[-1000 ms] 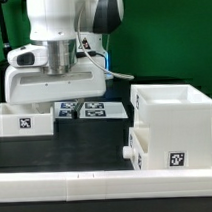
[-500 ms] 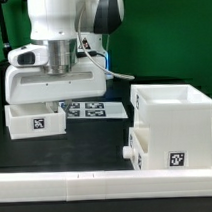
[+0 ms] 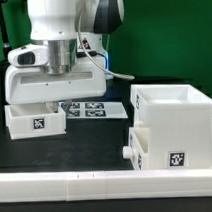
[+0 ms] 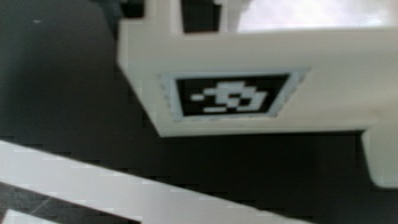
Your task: Assemble drawer
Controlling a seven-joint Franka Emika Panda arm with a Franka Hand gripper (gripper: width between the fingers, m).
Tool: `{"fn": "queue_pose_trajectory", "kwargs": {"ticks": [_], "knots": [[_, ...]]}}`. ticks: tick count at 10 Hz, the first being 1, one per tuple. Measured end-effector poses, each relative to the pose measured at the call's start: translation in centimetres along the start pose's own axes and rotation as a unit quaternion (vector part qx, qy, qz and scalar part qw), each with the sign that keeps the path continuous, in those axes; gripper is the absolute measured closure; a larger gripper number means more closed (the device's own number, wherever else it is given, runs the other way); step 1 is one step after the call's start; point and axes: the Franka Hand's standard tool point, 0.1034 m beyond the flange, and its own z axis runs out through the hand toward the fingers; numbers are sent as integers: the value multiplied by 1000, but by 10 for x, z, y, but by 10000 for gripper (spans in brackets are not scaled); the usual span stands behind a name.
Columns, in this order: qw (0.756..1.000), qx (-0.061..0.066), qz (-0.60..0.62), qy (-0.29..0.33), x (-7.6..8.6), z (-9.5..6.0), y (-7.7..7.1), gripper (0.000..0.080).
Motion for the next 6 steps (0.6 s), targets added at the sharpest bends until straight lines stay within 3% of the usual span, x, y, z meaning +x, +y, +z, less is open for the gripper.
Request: {"fn": "queue_pose_trajectory", "kwargs": {"ticks": [2, 4, 6], "knots": [[1000, 1, -6, -2, 3, -1, -4, 757], [998, 6, -61, -10, 21, -8, -18, 757], [996, 15, -83, -28, 38, -23, -20, 757]]}}
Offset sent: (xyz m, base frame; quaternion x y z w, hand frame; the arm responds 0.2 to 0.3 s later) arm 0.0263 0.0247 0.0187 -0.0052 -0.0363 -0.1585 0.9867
